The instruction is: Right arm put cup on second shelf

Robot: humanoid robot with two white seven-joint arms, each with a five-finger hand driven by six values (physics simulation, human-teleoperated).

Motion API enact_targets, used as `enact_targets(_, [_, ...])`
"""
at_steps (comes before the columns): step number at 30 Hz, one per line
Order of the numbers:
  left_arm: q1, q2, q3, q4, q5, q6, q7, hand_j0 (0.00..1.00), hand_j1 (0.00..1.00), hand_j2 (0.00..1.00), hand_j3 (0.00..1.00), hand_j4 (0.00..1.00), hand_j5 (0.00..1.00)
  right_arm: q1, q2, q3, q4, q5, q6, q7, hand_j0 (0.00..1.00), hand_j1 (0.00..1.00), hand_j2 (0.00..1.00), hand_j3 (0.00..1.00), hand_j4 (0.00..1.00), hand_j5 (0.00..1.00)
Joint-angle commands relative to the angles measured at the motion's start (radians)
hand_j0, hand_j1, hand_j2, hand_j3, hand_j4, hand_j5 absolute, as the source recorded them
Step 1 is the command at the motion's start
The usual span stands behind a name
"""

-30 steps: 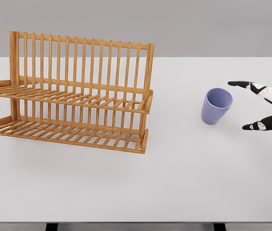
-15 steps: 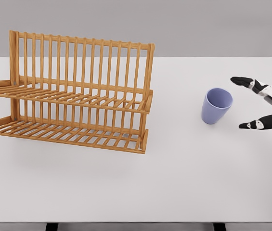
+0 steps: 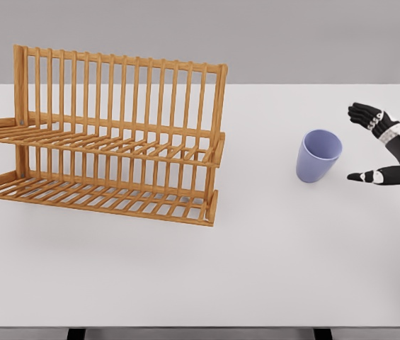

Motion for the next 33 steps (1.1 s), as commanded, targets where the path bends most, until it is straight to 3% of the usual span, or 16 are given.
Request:
enact_targets(1, [0.0,0.0,-0.002,0.0,0.0,0.001,0.0,1.0,1.0,1.0,1.0,1.0,1.0,0.0,0.028,0.001,0.013,-0.009,0.065,0.0,1.0,1.0,1.0,1.0,1.0,1.0])
enact_targets(5, [0.0,0.0,0.0,0.0,0.0,0.001,0.0,1.0,1.0,1.0,1.0,1.0,1.0,-0.021,0.052,-0.001,0.02,-0.009,0.144,0.0,1.0,1.0,1.0,1.0,1.0,1.0])
enact_targets(12, [0.0,0.0,0.0,0.0,0.0,0.001,0.0,1.0,1.0,1.0,1.0,1.0,1.0,-0.051,0.069,-0.003,0.085,-0.011,0.15,0.0,1.0,1.0,1.0,1.0,1.0,1.0])
enact_targets(19, [0.0,0.0,0.0,0.0,0.0,-0.001,0.0,1.0,1.0,1.0,1.0,1.0,1.0,-0.066,0.12,-0.001,0.103,-0.011,0.185,0.0,1.0,1.0,1.0,1.0,1.0,1.0])
enact_targets(33, [0.0,0.0,0.0,0.0,0.0,0.001,0.0,1.0,1.0,1.0,1.0,1.0,1.0,-0.063,0.138,0.025,0.129,-0.009,0.191,0.0,1.0,1.0,1.0,1.0,1.0,1.0])
